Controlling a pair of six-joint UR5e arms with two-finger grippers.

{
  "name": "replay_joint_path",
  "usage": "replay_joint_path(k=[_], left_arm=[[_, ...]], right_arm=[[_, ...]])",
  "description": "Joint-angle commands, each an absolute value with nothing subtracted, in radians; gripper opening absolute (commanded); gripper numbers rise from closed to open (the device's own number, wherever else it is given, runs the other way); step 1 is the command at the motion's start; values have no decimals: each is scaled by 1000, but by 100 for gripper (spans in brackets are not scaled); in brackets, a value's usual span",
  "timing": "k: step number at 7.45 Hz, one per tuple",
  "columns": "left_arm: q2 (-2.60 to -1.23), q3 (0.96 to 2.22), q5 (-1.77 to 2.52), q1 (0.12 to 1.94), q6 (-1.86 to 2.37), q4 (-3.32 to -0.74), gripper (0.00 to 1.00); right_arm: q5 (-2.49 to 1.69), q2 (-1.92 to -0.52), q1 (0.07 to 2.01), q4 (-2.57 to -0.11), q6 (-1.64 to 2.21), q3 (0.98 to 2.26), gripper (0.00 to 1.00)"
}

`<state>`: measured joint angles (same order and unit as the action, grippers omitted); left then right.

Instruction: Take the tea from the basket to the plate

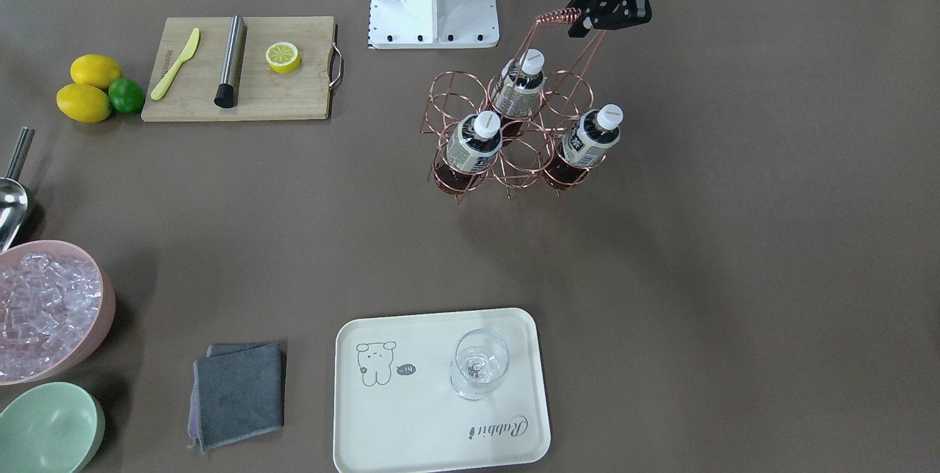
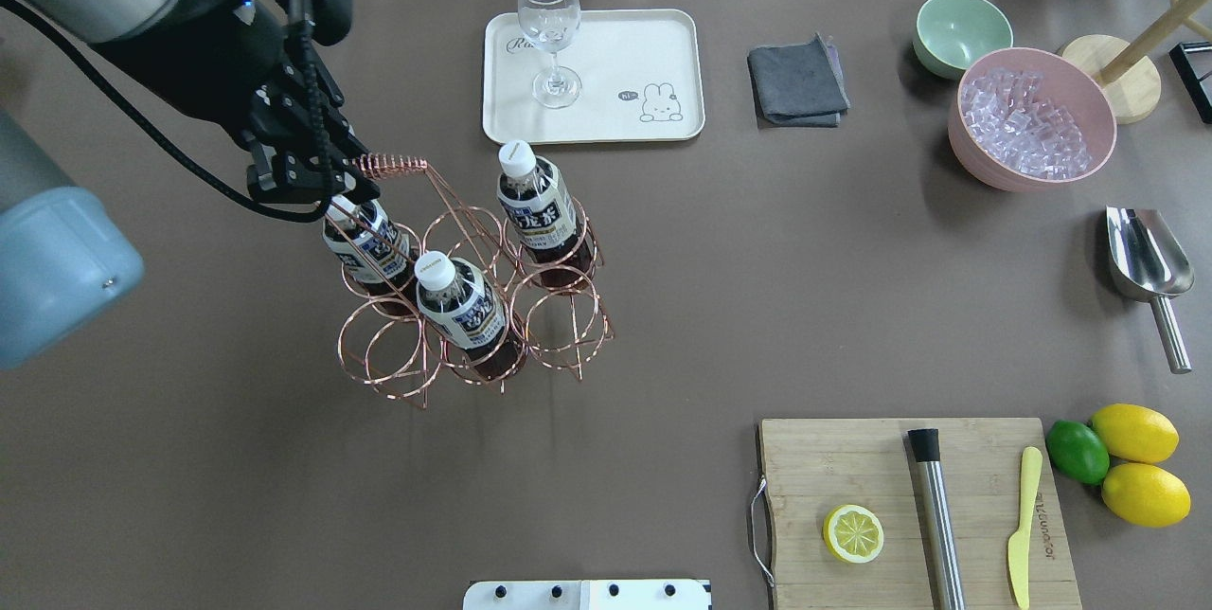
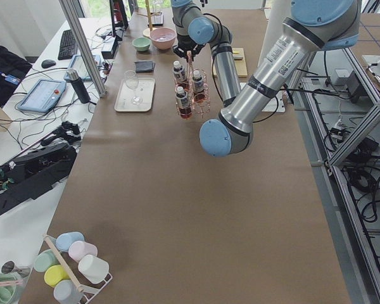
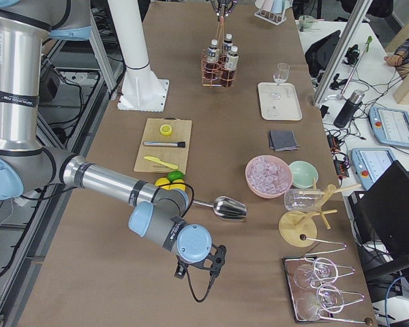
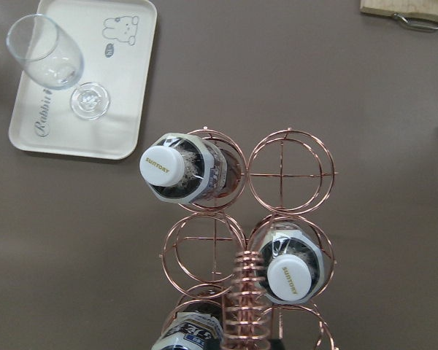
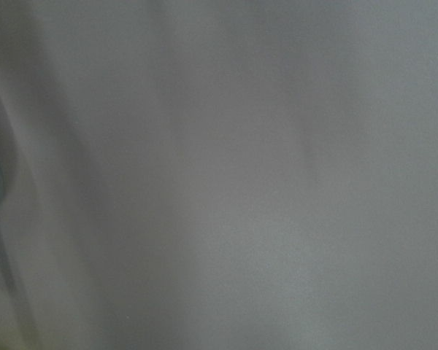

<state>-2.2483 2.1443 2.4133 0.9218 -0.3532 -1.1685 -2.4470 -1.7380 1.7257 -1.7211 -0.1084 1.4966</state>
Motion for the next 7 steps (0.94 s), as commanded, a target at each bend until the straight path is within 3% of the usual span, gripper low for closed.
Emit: replay_joint_path(k=[1, 4, 7], left_arm=[[-2279, 2125, 2405, 852, -124, -1256, 0], [-2293, 2109, 2337, 752, 53, -1395, 0], [-2436, 1953, 2269, 686, 64, -1437, 0]], right_arm=[[-2447, -1736, 1726, -1721, -107, 1500, 100], [-2448, -1735, 1726, -1721, -107, 1509, 100], [-2431, -1732, 1711, -1723, -54, 1614, 100]])
